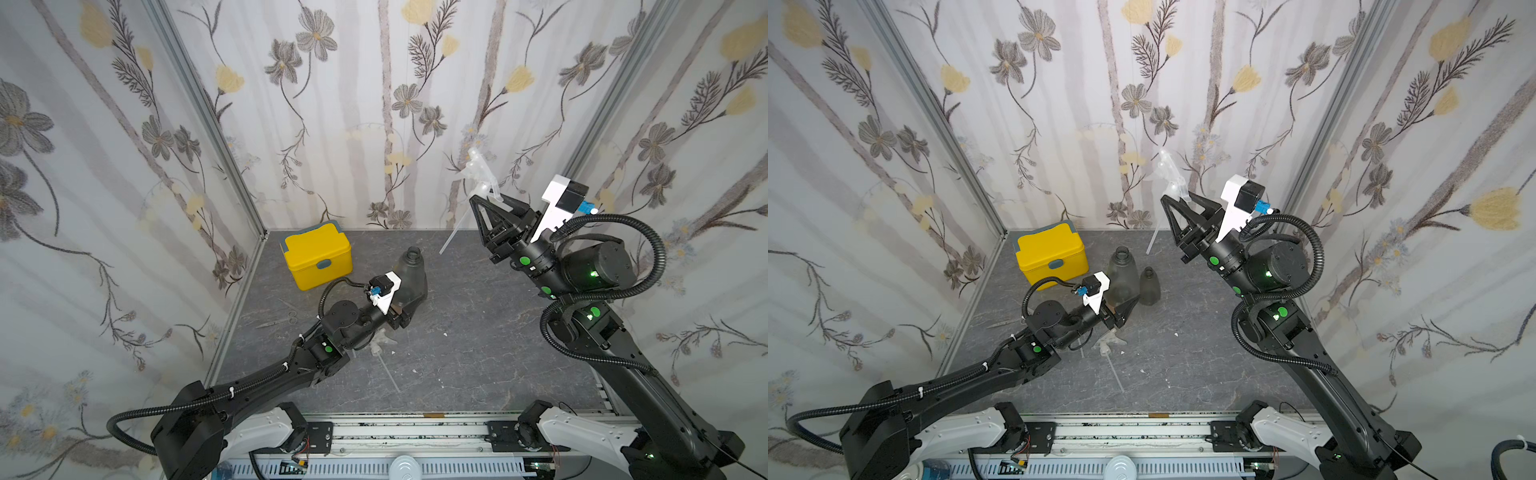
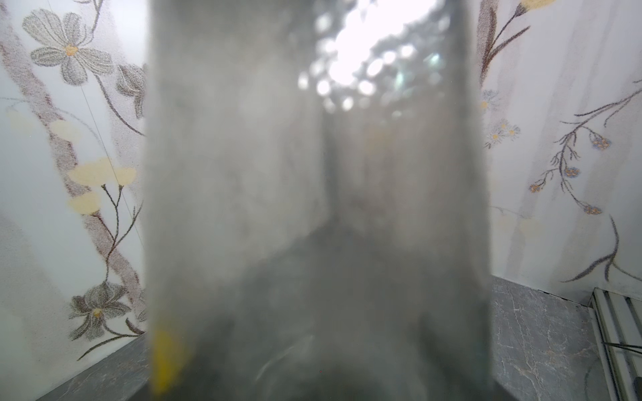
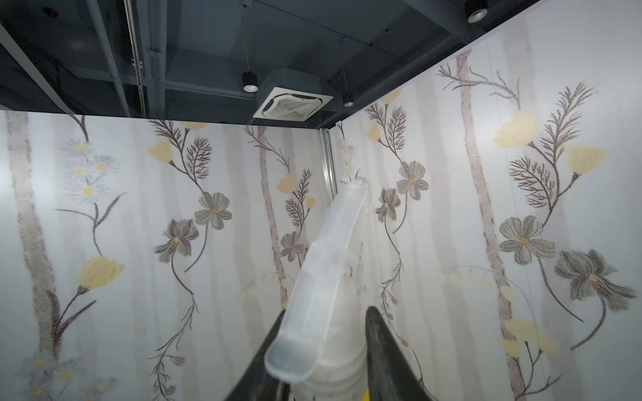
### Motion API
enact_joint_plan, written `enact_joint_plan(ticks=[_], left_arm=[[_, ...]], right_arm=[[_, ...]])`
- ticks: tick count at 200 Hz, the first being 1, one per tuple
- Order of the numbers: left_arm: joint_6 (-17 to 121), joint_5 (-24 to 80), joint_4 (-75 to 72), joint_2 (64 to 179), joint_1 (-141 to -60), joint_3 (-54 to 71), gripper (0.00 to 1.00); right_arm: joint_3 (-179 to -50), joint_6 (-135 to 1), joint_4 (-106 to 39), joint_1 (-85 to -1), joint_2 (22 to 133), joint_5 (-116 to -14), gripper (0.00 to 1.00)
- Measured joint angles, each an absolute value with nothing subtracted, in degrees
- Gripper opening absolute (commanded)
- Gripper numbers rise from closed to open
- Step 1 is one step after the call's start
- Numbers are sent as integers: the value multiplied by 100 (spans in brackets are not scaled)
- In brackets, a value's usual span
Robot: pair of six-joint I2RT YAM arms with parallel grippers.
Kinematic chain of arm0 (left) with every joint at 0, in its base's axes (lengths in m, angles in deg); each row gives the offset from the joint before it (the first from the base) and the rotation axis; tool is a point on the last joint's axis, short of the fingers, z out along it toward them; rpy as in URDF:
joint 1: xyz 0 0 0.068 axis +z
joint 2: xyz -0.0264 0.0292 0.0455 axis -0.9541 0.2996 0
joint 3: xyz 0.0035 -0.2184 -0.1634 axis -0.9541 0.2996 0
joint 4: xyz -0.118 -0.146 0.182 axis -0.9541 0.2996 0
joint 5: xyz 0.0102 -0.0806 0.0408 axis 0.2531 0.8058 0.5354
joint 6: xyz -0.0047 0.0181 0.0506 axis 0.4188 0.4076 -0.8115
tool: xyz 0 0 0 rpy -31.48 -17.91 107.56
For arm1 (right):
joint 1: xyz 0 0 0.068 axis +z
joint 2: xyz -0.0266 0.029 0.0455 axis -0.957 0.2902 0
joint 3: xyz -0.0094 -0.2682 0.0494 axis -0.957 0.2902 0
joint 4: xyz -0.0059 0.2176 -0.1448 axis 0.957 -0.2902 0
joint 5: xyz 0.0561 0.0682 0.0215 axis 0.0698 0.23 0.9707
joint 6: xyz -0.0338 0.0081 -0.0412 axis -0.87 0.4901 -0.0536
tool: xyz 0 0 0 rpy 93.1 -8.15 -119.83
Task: Attach spray nozzles to spray bottles
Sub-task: Insert the spray nozzle into the spray bottle.
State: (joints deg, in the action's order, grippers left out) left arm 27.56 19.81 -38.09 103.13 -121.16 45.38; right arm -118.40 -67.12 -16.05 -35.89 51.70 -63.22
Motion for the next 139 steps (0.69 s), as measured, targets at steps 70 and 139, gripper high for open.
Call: enact_joint_plan(ticks=[70, 139], left_arm=[[2751, 2034, -3809, 10333, -12186, 4538, 79], [2736, 2025, -3805, 10309, -12215, 4538, 79]], right_arm=[[-12384, -6775, -1601, -3264, 5780, -6095, 33], [-11986, -7028, -1771, -3087, 5732, -6202, 33]])
